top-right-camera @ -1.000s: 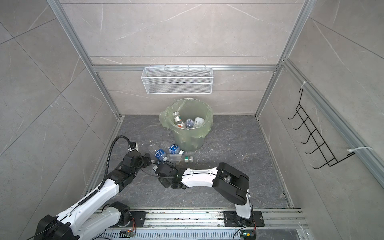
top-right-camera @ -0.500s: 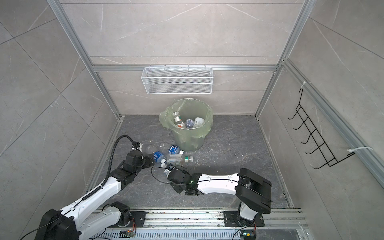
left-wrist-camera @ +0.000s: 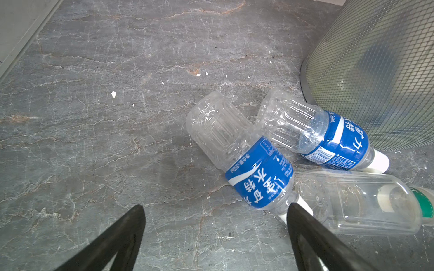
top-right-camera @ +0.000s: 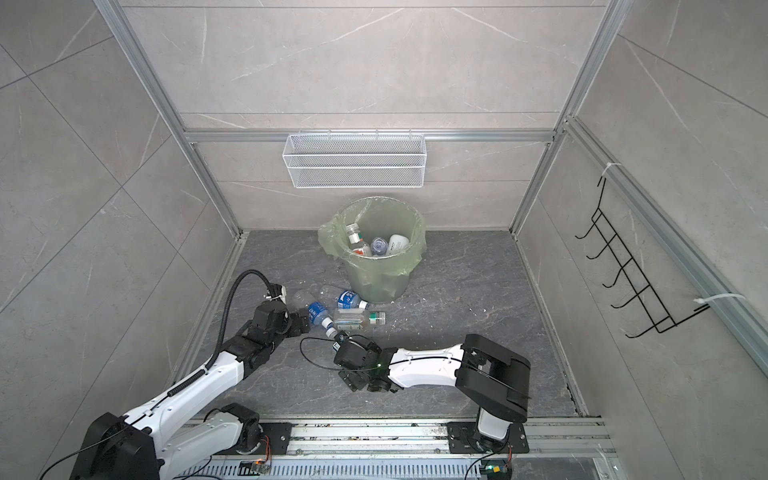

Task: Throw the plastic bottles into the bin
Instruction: 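Lift the text-labelled bottle with the right gripper and carry it over the bin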

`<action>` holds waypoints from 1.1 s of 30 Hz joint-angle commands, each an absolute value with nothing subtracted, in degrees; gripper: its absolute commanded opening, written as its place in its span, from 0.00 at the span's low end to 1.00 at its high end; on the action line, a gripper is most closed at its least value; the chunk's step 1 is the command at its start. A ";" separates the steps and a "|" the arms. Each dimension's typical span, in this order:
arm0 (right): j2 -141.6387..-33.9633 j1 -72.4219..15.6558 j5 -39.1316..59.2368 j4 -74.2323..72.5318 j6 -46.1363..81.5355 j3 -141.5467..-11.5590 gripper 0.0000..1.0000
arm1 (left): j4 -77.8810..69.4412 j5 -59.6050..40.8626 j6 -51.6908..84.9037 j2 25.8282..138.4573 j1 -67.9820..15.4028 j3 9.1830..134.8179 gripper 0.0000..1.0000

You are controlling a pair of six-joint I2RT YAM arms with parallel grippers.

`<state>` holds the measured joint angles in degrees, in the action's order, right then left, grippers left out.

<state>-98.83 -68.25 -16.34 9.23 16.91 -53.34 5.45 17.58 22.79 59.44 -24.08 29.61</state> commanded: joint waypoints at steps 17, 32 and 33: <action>-104.23 -63.75 -11.95 7.50 16.10 -58.75 0.73 | 1.85 15.80 22.50 60.20 -23.91 31.21 0.96; -90.70 -63.90 -13.73 1.12 17.70 -46.08 0.54 | -4.60 4.99 19.94 60.00 -23.98 29.61 0.97; -88.77 -63.90 -14.24 0.60 18.05 -44.60 0.54 | -6.19 3.21 19.63 59.50 -23.99 28.95 0.97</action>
<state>-93.69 -63.72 -12.73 3.33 16.75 -47.33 -0.01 9.23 21.74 60.58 -24.08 29.50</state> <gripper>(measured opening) 0.599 0.969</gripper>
